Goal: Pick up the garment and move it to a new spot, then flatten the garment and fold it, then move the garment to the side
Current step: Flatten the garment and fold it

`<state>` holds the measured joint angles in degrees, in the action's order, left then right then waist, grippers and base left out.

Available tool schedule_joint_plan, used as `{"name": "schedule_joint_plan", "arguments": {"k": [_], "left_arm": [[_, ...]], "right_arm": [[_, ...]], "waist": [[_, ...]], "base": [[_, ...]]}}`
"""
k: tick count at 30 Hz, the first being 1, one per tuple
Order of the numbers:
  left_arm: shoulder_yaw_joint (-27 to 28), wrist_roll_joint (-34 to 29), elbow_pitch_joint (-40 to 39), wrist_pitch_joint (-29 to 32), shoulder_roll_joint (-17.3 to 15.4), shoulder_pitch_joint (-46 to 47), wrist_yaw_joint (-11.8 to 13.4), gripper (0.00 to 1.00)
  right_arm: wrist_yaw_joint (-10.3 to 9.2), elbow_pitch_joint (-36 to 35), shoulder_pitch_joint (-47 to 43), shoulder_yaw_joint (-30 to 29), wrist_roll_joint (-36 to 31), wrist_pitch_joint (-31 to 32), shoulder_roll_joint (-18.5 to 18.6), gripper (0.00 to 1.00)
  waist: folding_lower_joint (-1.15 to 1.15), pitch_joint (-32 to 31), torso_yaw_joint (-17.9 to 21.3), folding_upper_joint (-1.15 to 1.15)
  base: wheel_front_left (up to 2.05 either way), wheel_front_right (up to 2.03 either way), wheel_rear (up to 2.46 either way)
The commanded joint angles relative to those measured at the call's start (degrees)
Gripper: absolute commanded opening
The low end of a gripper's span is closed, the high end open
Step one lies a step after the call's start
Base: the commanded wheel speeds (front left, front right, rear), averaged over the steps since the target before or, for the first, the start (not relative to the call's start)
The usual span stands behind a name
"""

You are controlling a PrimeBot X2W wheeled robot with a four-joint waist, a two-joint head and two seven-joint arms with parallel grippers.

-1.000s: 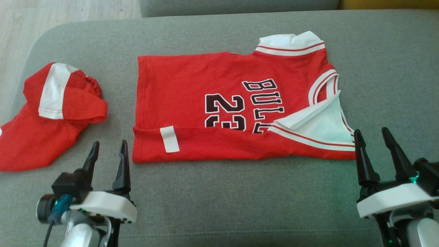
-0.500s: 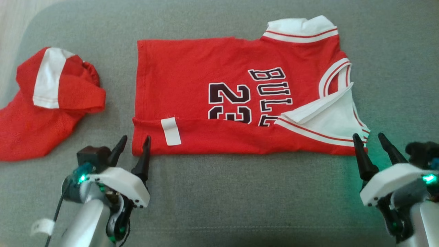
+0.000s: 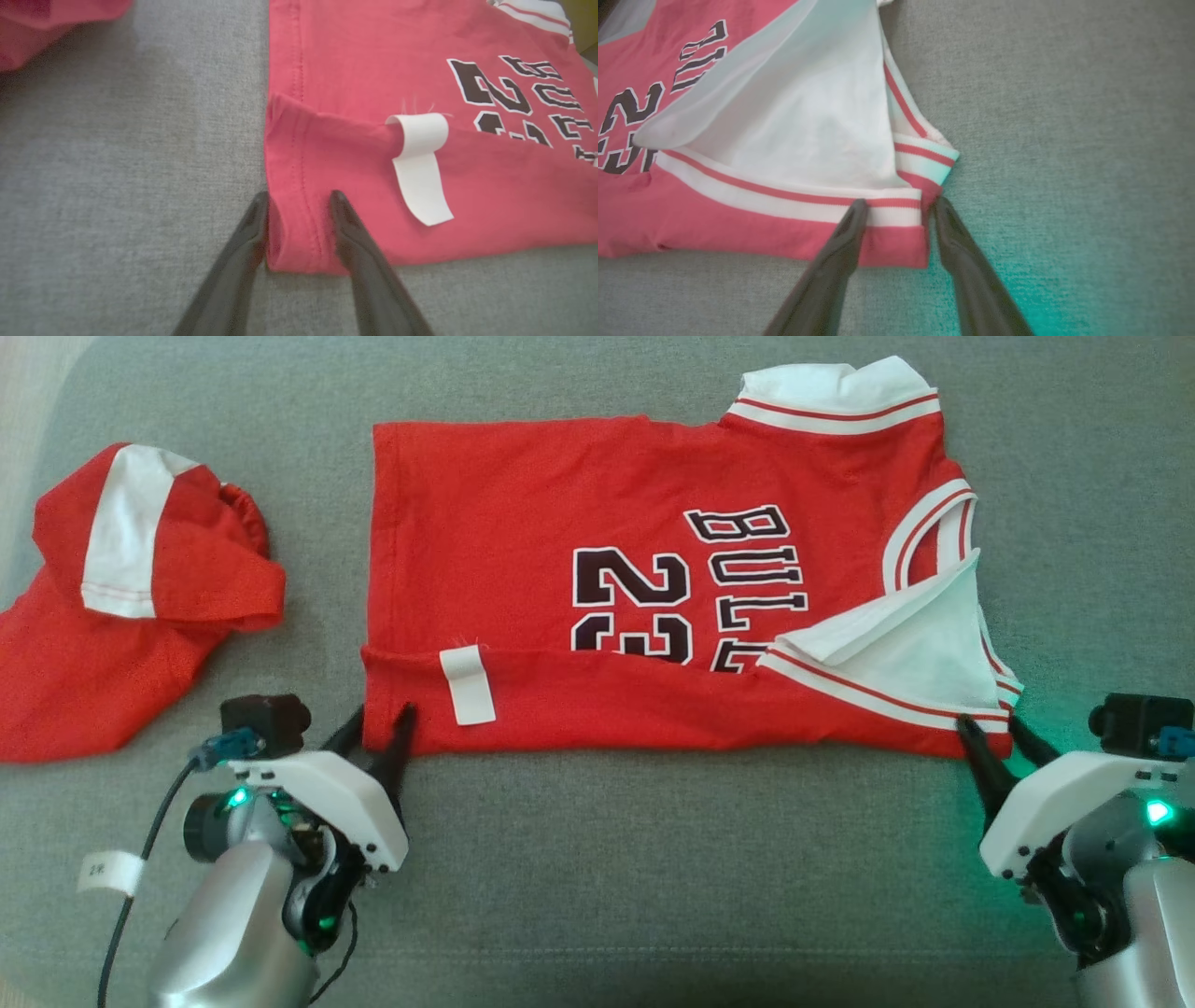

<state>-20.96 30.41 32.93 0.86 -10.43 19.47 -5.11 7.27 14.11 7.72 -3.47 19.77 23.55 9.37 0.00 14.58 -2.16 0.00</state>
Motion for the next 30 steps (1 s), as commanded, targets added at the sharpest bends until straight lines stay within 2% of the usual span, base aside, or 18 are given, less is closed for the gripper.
{"name": "schedule_joint_plan", "arguments": {"k": [1,10,18,25,26,27,28,30], "left_arm": [[0.80,0.07,-0.15,0.69,-1.12,0.86,-0.30,0.00],[0.39,-1.37,-5.38,-1.42,-3.67,-1.94,0.77,0.00],[1.19,-0.07,-13.97,1.97,-6.53,-10.41,3.69,0.00],[1.52,1.03,-19.13,4.69,-7.43,-15.93,6.20,0.00],[1.42,1.23,-19.54,5.17,-7.45,-16.45,6.35,0.11],[1.57,1.16,-20.07,4.88,-7.46,-16.74,6.73,0.40],[1.58,0.80,-20.35,4.65,-7.55,-16.95,7.23,1.00],[1.67,0.56,-20.92,4.11,-7.41,-17.42,7.95,1.00]], "right_arm": [[0.22,-1.68,1.04,1.05,0.89,0.66,-0.09,0.00],[0.22,-8.61,-5.36,-2.44,2.82,-0.10,-2.68,0.00],[0.22,-17.00,-15.75,-6.02,3.42,2.15,-5.69,0.00],[0.22,-20.19,-20.49,-6.82,4.56,3.50,-6.38,0.00],[0.22,-20.51,-20.94,-6.93,4.76,3.52,-6.42,0.39],[0.22,-20.77,-21.25,-7.02,4.95,3.38,-6.44,1.00],[0.22,-21.02,-21.44,-6.96,5.44,2.94,-6.45,1.00],[0.22,-22.06,-21.49,-6.53,5.14,1.37,-6.46,1.00]], "waist": [[0.00,-0.04,-0.01,0.00],[0.00,-2.01,-0.25,0.00],[0.00,-5.42,0.59,0.00],[0.00,-7.09,0.90,0.00],[0.00,-7.28,0.91,0.00],[0.00,-7.44,0.93,0.00],[0.00,-7.63,0.92,0.00],[0.00,-8.01,0.95,0.00]], "base": [[0.00,0.00,0.00],[0.00,0.00,0.00],[0.00,0.00,0.00],[0.00,0.00,0.00],[0.00,0.00,0.00],[0.00,0.00,0.00],[0.00,0.00,0.00],[0.00,0.00,0.00]]}}
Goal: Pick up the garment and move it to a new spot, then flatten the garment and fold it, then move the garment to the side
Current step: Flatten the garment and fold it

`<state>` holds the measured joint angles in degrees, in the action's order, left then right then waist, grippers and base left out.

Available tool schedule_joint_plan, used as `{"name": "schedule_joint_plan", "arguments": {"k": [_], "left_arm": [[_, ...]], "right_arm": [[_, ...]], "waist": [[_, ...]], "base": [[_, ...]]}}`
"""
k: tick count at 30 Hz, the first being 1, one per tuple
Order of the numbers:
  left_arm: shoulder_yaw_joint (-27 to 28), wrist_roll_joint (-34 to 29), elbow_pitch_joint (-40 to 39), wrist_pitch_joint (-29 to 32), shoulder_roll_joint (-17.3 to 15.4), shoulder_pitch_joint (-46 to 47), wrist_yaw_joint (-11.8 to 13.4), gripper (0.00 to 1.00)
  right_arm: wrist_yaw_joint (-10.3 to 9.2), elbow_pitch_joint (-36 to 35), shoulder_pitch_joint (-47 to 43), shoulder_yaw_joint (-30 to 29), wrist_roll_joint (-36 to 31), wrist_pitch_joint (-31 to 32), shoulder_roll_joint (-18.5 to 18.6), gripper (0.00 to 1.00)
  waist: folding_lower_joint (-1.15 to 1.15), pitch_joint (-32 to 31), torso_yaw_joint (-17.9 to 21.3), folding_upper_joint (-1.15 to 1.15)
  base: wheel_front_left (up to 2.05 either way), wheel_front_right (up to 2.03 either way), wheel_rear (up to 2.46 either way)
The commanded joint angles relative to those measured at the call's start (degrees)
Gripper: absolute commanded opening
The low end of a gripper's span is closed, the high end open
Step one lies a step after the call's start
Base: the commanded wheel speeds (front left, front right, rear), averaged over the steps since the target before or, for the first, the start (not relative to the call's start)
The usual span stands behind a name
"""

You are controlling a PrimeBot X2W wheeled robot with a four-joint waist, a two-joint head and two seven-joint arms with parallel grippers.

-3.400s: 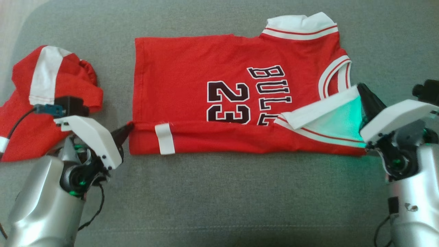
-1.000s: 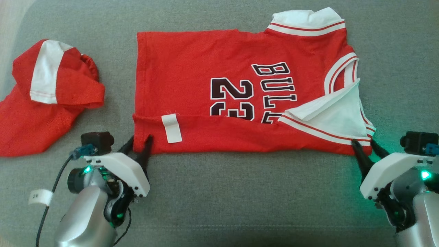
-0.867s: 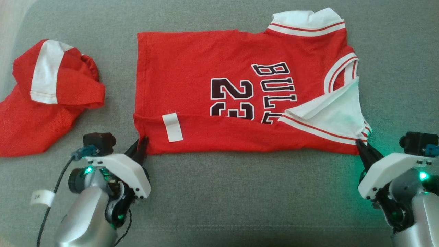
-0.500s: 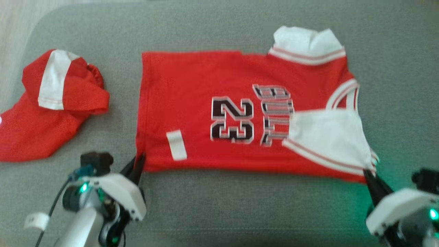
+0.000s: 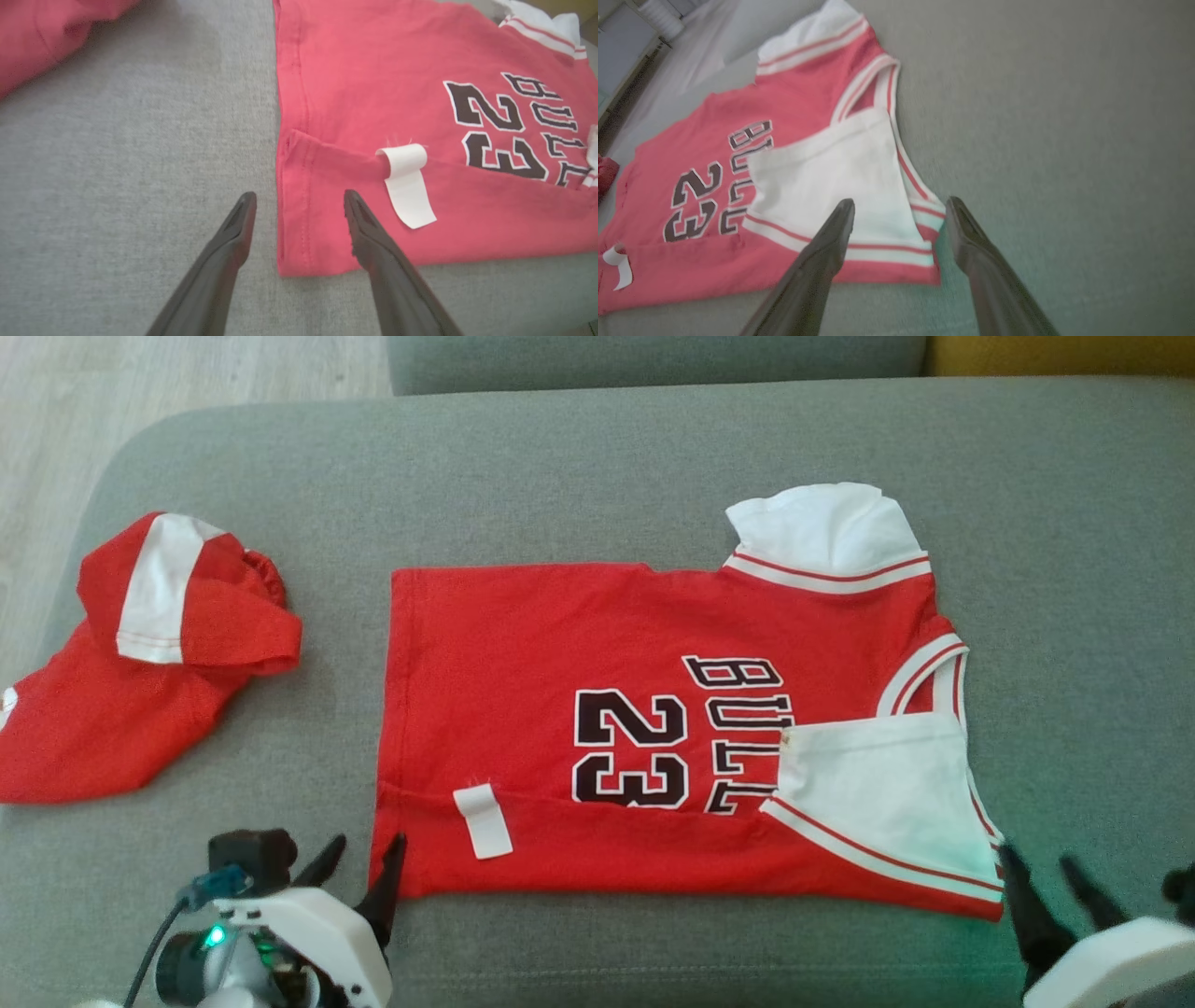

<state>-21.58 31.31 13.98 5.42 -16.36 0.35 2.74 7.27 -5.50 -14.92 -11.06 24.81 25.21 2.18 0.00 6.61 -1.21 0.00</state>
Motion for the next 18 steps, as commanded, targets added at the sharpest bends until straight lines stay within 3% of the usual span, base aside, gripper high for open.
{"name": "schedule_joint_plan", "arguments": {"k": [1,8,12,18], "left_arm": [[2.47,-0.78,-2.39,-1.29,-1.43,1.57,0.68,1.00],[4.89,-3.63,-7.09,-10.62,0.34,1.25,5.50,1.00],[5.65,-5.94,-10.69,-14.82,0.51,1.89,7.62,1.00],[5.23,-8.08,-12.98,-15.99,0.02,2.97,8.77,1.00]], "right_arm": [[0.22,-3.35,1.45,1.38,-0.51,-1.65,0.72,1.00],[0.22,-8.62,5.93,4.79,-10.00,-12.70,1.70,1.00],[0.22,-8.73,8.91,7.01,-11.38,-15.01,3.47,1.00],[0.22,-7.42,11.69,9.57,-11.16,-15.61,5.03,1.00]], "waist": [[0.00,-0.21,0.03,0.00],[0.00,-1.89,0.18,0.00],[0.00,-2.69,0.04,0.00],[0.00,-3.13,-0.40,0.00]], "base": [[0.00,0.00,0.00],[0.00,0.00,0.00],[0.00,0.00,0.00],[0.00,0.00,0.00]]}}
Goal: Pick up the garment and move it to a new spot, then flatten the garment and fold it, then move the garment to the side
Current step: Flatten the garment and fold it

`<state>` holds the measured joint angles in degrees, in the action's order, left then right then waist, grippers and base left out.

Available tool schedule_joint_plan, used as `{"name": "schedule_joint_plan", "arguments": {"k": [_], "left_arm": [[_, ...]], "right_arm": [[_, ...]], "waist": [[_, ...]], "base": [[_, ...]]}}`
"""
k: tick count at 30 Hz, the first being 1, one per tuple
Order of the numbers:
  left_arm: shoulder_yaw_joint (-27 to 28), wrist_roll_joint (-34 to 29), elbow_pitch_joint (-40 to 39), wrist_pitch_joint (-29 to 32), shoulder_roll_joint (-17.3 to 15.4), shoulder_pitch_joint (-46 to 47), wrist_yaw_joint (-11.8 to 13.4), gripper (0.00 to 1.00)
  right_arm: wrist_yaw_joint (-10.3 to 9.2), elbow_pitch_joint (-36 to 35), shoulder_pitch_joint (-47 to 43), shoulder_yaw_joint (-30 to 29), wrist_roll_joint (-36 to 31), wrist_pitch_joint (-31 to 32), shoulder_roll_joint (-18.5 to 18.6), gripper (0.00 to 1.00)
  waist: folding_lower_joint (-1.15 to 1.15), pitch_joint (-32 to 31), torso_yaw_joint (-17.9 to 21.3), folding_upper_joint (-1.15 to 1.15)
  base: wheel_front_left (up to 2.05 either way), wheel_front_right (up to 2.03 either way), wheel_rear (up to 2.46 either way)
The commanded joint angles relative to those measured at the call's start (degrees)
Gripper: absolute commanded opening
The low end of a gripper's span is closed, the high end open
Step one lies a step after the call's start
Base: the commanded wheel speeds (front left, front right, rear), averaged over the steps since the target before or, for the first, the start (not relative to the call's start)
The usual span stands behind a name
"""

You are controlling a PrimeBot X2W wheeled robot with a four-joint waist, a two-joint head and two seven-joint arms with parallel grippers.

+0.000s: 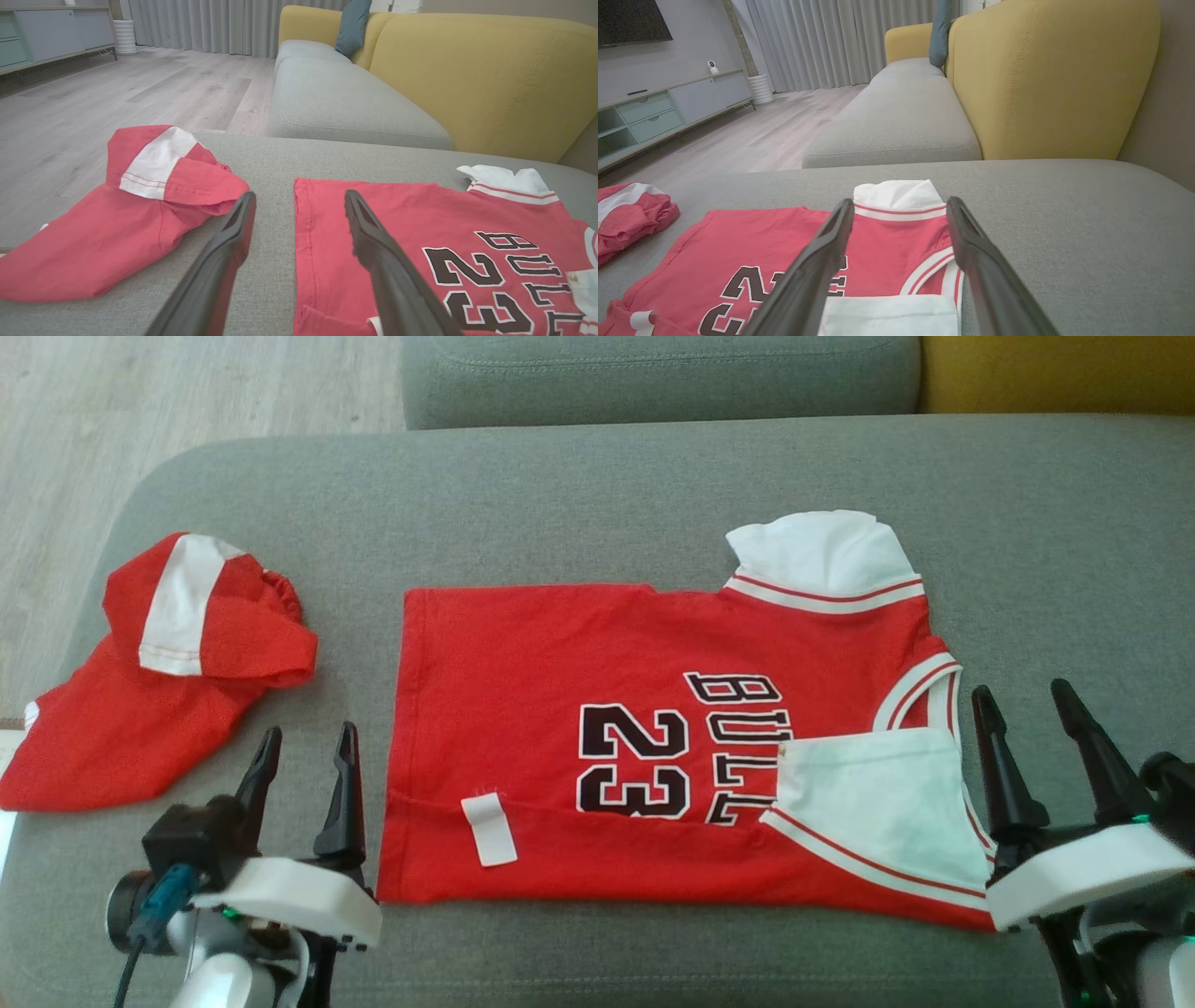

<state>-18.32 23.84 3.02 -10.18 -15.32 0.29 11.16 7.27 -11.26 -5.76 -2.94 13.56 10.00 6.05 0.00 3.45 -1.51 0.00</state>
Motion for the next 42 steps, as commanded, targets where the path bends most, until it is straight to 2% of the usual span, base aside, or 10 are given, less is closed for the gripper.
{"name": "schedule_joint_plan", "arguments": {"k": [1,8,15,24,30,36,37,38,39,42], "left_arm": [[1.91,-0.69,-2.16,-0.37,-1.03,3.14,0.44,1.00],[1.10,-1.31,-0.86,0.22,-1.21,6.45,-0.02,1.00],[-0.17,1.06,9.55,1.91,0.10,19.84,-5.95,1.00],[0.03,5.00,35.88,6.17,0.62,38.77,-14.23,1.00],[-0.51,6.93,49.03,10.33,0.14,46.99,-17.13,1.00],[-2.98,7.39,55.89,12.56,-0.08,50.70,-18.34,1.00],[-3.45,7.40,56.55,12.49,-0.08,51.04,-18.42,0.75],[-3.94,7.41,57.09,12.37,-0.08,51.28,-18.49,0.33],[-4.44,7.40,57.44,11.89,-0.06,51.45,-18.53,0.00],[-5.73,7.67,58.35,10.41,0.09,51.73,-18.60,0.00]], "right_arm": [[0.22,-1.52,2.68,1.57,0.16,-0.46,1.23,1.00],[0.22,-1.20,3.62,1.68,0.74,-0.72,1.13,1.00],[0.22,-1.44,6.27,2.82,0.63,-0.67,0.73,1.00],[0.22,-0.64,10.29,5.08,0.45,-0.99,0.64,1.00],[0.22,0.67,11.31,6.26,0.61,-1.33,0.31,1.00],[0.22,1.65,11.75,6.10,1.34,-1.78,-0.05,1.00],[0.22,1.81,11.78,6.02,1.64,-1.76,-0.13,1.00],[0.22,1.96,11.86,5.96,1.92,-1.68,-0.18,1.00],[0.22,2.07,12.00,5.87,2.09,-1.63,-0.14,1.00],[0.22,2.78,12.64,5.39,2.96,-1.07,0.41,1.00]], "waist": [[0.00,0.11,-0.18,0.00],[0.00,2.21,-0.46,0.00],[0.00,8.41,1.11,0.00],[0.00,14.33,4.41,0.00],[0.00,16.03,5.77,0.00],[0.00,16.85,6.31,0.00],[0.00,16.89,6.34,0.00],[0.00,16.94,6.39,0.00],[0.00,16.90,6.41,0.00],[0.00,16.74,6.40,0.00]], "base": [[0.00,0.00,0.00],[0.00,0.00,0.00],[0.00,0.00,0.00],[0.00,0.00,0.00],[0.00,0.00,0.00],[0.00,0.00,0.00],[0.00,0.00,0.00],[0.00,0.00,0.00],[0.00,0.00,0.00],[0.00,0.00,0.00]]}}
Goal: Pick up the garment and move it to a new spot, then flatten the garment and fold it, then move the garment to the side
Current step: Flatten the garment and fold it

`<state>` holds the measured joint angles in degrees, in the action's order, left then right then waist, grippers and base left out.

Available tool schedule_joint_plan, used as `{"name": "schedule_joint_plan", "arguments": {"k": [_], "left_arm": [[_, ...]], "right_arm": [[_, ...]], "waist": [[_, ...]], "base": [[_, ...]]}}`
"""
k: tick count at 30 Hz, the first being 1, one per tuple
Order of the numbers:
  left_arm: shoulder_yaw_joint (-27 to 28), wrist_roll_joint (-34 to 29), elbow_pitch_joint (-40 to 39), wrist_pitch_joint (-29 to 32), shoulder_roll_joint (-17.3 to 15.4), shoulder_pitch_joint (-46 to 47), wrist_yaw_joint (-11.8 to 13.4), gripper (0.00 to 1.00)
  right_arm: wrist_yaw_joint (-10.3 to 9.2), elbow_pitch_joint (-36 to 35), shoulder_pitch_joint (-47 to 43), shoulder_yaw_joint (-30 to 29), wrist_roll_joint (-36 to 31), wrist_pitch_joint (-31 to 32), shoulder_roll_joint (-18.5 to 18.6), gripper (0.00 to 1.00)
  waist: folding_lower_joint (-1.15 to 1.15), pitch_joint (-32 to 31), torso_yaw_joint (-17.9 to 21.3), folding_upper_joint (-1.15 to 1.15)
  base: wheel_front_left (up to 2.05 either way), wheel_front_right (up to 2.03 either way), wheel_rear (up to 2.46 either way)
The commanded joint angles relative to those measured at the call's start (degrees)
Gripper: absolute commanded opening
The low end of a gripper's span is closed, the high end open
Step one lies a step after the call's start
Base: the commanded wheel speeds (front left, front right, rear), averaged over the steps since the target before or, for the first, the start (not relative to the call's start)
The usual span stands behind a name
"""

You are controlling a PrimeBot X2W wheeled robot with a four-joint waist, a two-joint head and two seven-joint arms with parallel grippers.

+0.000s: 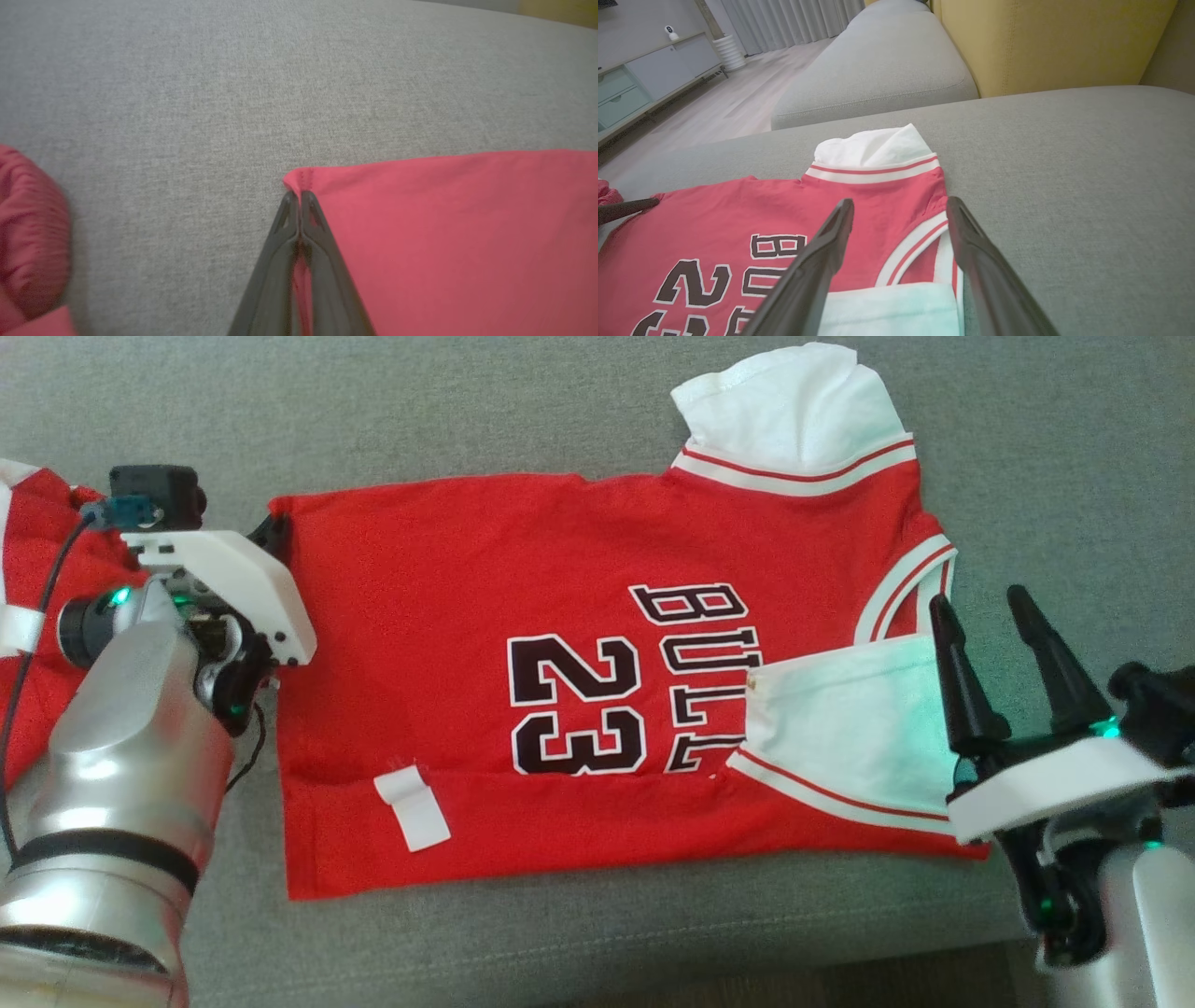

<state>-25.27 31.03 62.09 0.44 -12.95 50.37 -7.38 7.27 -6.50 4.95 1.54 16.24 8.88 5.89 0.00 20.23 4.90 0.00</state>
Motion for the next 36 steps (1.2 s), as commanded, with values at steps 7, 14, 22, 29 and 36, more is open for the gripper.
{"name": "schedule_joint_plan", "arguments": {"k": [7,14,22,29,36], "left_arm": [[-2.17,2.16,-0.74,-3.37,-1.45,2.16,-0.09,0.00],[-6.12,3.33,-1.95,-6.10,1.69,4.47,-0.10,0.00],[-10.27,4.66,-3.75,-8.33,4.09,7.69,-0.10,0.00],[-12.99,6.90,-3.82,-10.20,5.21,9.96,-0.11,0.00],[-15.22,9.12,-3.84,-11.61,4.95,11.42,-0.11,0.00]], "right_arm": [[0.22,4.51,10.42,-0.36,3.68,2.88,3.58,1.00],[0.22,18.68,25.36,0.50,8.19,6.32,7.69,1.00],[0.22,33.87,41.24,4.14,9.17,13.05,11.41,1.00],[0.22,46.30,50.67,7.66,8.50,20.05,13.53,1.00],[0.22,52.85,54.74,10.97,9.74,23.37,14.69,1.00]], "waist": [[0.00,-0.12,-0.94,0.00],[0.00,1.90,-5.10,0.00],[0.00,5.01,-8.90,0.00],[0.00,7.11,-11.28,0.00],[0.00,8.68,-12.16,0.00]], "base": [[0.00,0.00,0.00],[0.00,0.00,0.00],[0.00,0.00,0.00],[0.00,0.00,0.00],[0.00,0.00,0.00]]}}
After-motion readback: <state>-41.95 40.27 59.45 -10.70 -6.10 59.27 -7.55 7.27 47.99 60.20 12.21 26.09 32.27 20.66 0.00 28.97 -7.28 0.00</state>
